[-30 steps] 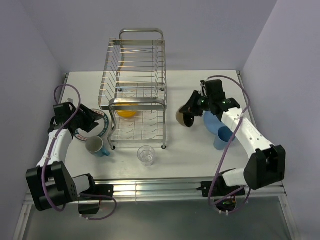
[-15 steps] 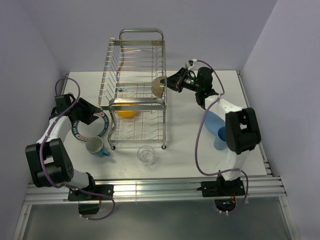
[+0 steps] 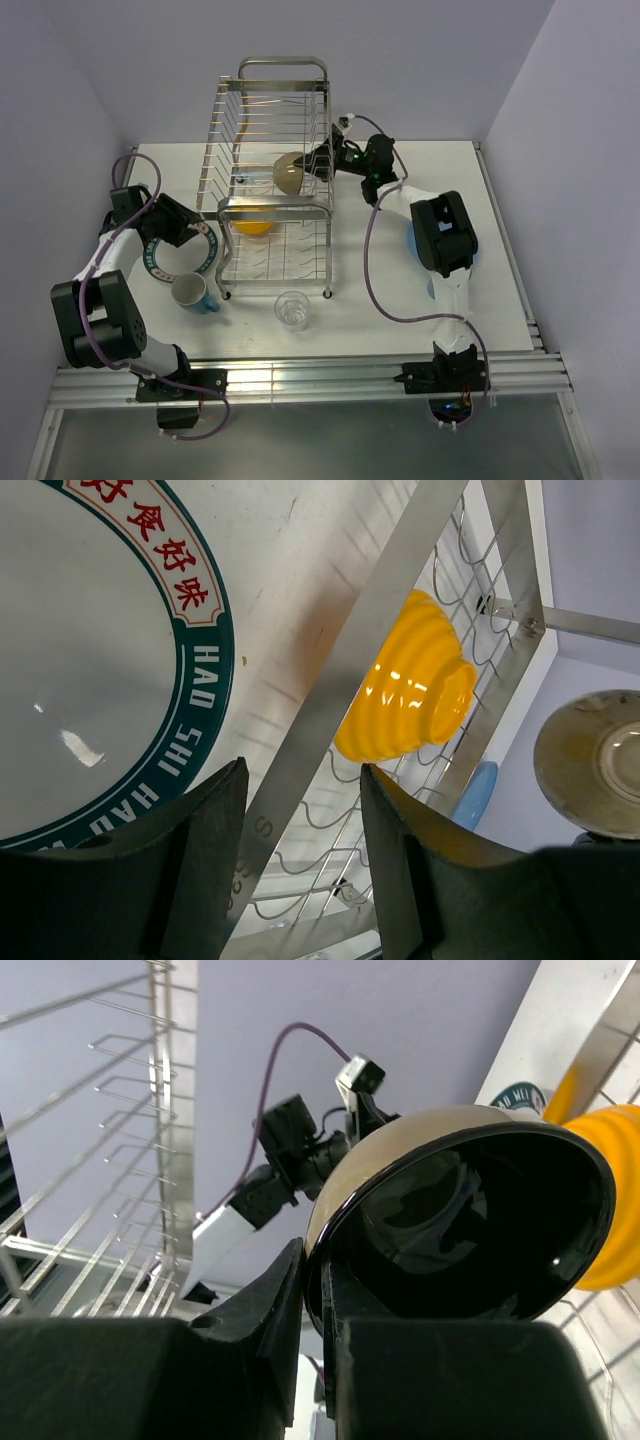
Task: Load the mixed dishes into the dish rack
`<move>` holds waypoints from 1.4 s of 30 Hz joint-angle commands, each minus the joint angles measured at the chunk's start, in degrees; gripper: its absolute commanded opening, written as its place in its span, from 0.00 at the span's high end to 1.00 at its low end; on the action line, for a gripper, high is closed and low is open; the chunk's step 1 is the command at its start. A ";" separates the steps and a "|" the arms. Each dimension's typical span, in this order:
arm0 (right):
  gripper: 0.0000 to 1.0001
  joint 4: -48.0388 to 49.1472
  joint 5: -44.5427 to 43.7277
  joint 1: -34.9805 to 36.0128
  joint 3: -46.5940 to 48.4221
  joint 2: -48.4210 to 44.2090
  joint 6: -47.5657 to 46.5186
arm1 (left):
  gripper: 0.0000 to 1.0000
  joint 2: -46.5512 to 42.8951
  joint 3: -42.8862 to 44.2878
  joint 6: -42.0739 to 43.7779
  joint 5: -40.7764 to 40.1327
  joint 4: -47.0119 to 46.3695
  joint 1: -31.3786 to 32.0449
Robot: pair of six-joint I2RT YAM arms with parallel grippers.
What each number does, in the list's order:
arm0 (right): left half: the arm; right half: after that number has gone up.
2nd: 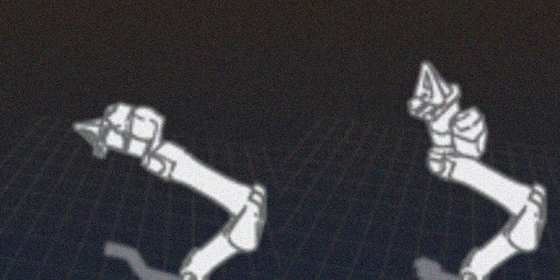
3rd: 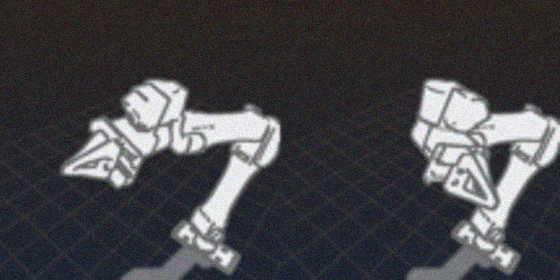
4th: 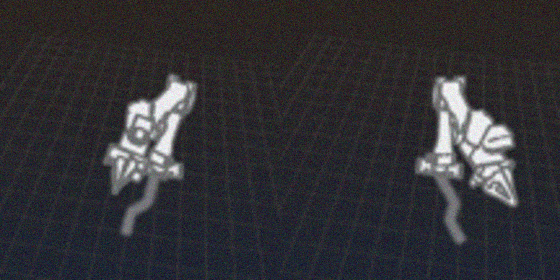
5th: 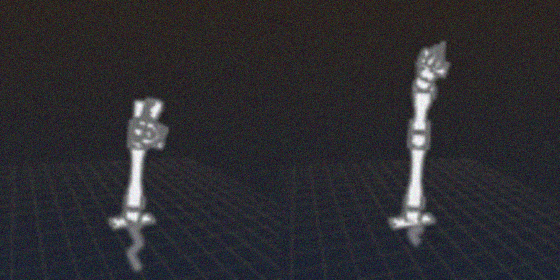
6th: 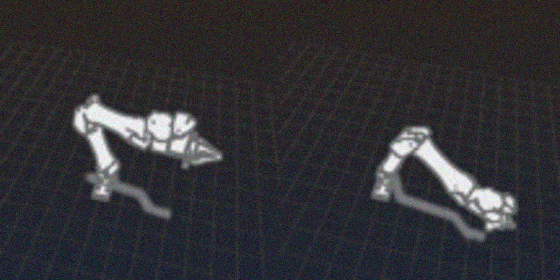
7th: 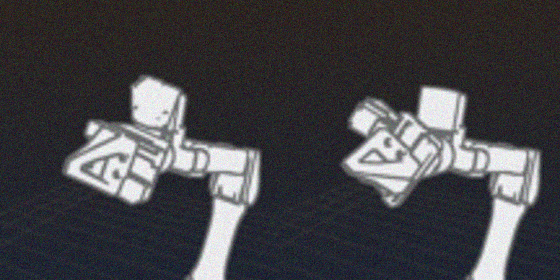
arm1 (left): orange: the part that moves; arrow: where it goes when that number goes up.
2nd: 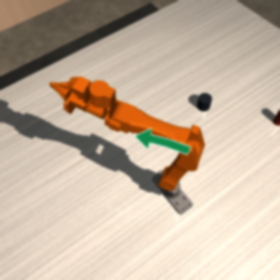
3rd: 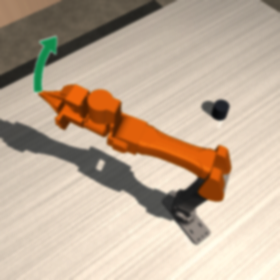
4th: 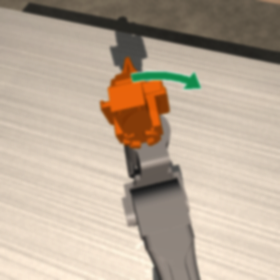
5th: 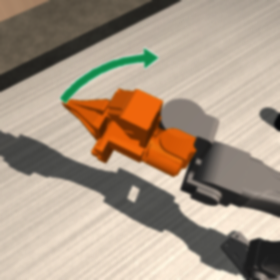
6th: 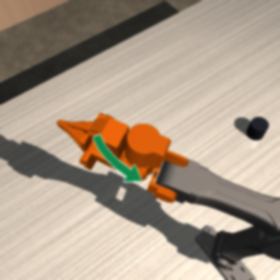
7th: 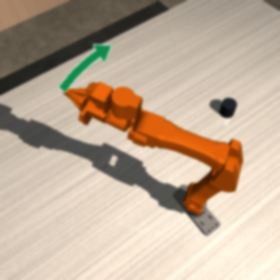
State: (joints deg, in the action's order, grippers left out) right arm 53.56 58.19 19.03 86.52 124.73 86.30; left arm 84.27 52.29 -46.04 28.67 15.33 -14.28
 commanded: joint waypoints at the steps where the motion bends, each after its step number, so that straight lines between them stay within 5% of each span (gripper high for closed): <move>1: 1.00 10.24 2.63 -0.39 4.09 2.43 3.07 | 0.45 0.02 2.38 2.53 0.78 0.84 0.05; 19: 1.00 14.56 0.26 -0.48 3.92 10.89 3.61 | 0.45 1.34 3.43 4.64 2.09 1.45 0.05; 38: 1.00 9.55 -3.70 -1.71 -11.45 5.97 -4.65 | 0.45 3.27 4.57 5.44 3.41 1.19 0.04; 42: 0.88 6.91 -4.14 -2.24 -14.53 3.86 -8.07 | 0.44 3.36 4.57 5.44 3.77 0.84 0.05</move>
State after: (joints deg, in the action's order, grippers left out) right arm 64.73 55.05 18.44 74.78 130.54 83.64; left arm 87.26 55.00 -42.04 30.89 17.39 -14.28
